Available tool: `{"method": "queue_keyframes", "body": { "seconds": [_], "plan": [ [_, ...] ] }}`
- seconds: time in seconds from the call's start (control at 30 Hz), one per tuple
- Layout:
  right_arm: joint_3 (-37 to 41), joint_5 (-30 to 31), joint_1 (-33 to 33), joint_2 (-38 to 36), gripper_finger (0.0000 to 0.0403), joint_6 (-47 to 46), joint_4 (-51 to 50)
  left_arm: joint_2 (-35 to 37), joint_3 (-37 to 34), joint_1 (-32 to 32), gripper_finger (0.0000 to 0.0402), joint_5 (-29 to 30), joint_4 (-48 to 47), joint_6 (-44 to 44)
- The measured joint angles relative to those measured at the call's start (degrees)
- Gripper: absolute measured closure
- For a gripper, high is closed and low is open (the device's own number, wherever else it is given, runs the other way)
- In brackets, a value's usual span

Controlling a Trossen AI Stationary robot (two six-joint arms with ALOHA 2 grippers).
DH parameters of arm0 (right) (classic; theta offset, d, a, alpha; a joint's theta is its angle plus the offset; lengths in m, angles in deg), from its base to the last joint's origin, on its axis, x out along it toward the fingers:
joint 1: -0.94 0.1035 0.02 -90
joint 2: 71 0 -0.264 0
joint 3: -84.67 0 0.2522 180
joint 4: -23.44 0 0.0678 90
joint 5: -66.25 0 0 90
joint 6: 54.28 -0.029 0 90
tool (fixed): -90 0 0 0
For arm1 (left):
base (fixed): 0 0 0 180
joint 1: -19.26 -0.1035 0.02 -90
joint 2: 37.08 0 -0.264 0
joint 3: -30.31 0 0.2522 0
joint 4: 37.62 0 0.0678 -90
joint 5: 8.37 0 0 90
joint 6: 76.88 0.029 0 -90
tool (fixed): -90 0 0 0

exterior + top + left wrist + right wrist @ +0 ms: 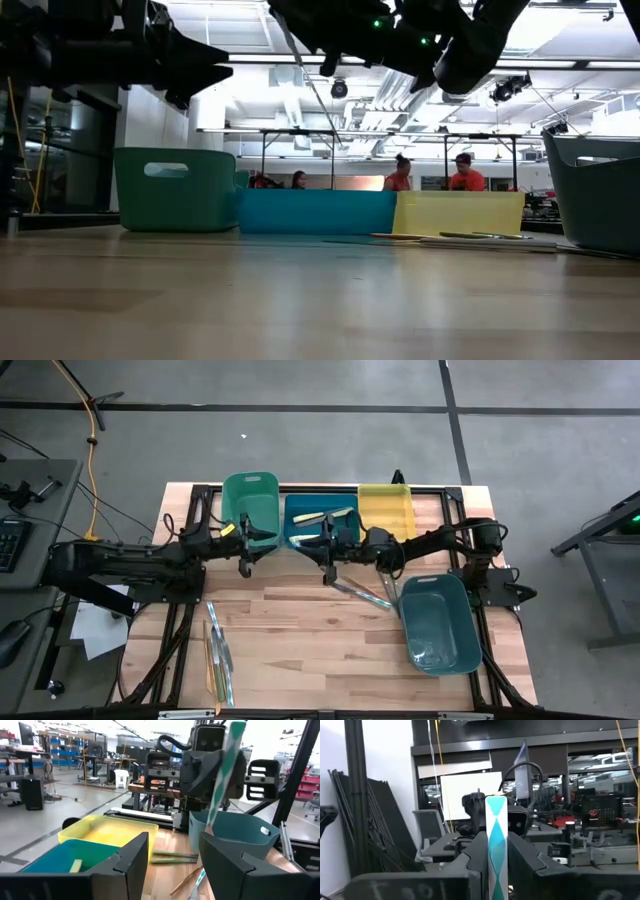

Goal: Sort silverware by color (type)
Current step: Put the blue knife into the green bin

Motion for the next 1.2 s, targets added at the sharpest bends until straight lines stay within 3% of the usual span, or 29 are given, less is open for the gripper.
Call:
{"method": "queue_keyframes", "body": {
  "seconds": [0.33,0.8,1.2],
  "plan": [
    [-0.02,0.00,0.14,0.00,0.0359,0.05,0.20,-4.91,0.00,1.40,0.0236,0.00,9.72,-4.11],
    [-0.31,0.04,0.53,0.00,0.0359,0.59,0.64,-20.91,5.84,8.82,0.0236,0.03,17.76,1.73],
    [-0.31,0.04,0.89,0.00,0.0359,0.59,1.03,-29.38,11.15,12.06,0.0236,7.06,19.85,3.35]
  ]
}}
